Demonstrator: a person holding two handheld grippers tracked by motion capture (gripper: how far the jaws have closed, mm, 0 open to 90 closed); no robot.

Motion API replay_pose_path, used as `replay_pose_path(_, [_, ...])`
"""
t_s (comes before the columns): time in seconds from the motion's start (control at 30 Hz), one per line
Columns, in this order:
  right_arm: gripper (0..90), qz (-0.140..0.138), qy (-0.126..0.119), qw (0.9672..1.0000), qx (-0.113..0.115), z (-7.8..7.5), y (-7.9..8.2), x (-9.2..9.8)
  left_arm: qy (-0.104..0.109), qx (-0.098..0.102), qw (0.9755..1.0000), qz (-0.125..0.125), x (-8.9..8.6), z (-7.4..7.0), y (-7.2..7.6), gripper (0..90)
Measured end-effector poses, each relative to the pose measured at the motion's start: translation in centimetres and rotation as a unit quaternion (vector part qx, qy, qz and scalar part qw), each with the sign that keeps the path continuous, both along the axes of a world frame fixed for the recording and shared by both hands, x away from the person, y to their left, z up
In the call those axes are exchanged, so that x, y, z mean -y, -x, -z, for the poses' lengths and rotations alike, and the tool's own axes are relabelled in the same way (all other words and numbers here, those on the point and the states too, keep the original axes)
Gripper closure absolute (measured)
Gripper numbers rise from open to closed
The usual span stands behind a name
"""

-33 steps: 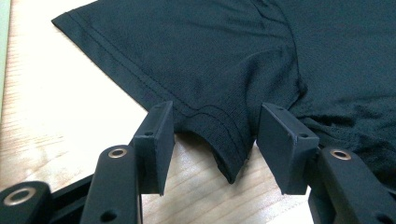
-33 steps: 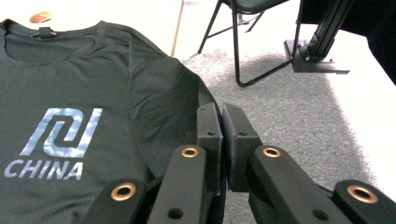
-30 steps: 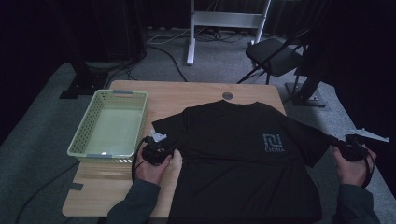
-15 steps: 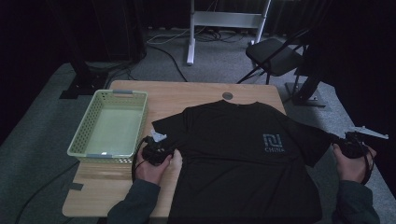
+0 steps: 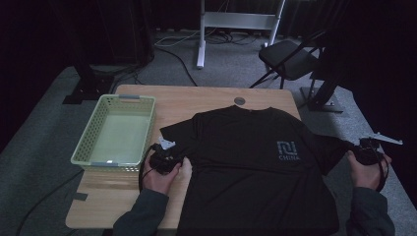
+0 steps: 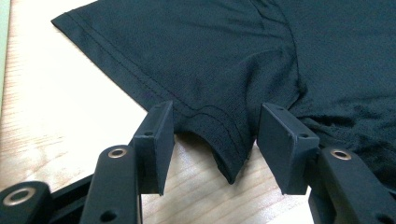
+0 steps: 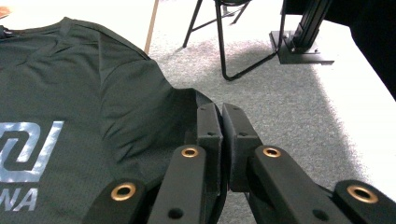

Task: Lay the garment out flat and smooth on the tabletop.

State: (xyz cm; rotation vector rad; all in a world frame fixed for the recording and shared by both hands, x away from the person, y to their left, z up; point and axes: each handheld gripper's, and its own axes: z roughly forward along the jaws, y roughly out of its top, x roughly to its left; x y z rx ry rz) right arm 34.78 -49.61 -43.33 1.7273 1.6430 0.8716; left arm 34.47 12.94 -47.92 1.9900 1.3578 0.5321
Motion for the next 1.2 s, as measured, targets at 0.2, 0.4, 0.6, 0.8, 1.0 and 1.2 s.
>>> replay_pose_path(0.2, [86.2, -0.002, -0.004, 1.0, 0.0, 0.3, -0.3, -0.3, 0.0, 0.0, 1.0, 0.0, 0.0, 0.0, 0.0, 47.4])
replay_pose_path(0.4, [86.1, -0.006, -0.004, 1.0, -0.003, 0.7, -0.5, -0.8, 0.001, -0.001, 1.0, 0.0, 0.0, 0.0, 0.0, 47.4])
replay_pose_path(0.6, [68.0, -0.018, -0.017, 0.9997, -0.003, 1.4, -0.7, -1.4, 0.002, -0.001, 1.0, 0.0, 0.0, 0.0, 0.0, 47.4])
replay_pose_path(0.8, [53.0, -0.04, -0.01, 0.9991, 0.005, 1.3, 0.3, -3.3, 0.001, -0.001, 1.0, -0.001, -0.1, 0.0, 0.1, 47.4])
replay_pose_path(1.0, [47.7, -0.084, -0.003, 0.9964, 0.008, 1.6, 2.5, -7.1, 0.003, 0.001, 1.0, -0.001, -0.1, 0.0, 0.1, 47.4])
replay_pose_path(1.2, [44.1, -0.141, 0.013, 0.99, 0.004, 2.4, 4.4, -11.4, 0.005, 0.003, 1.0, 0.0, -0.1, -0.1, 0.2, 47.4])
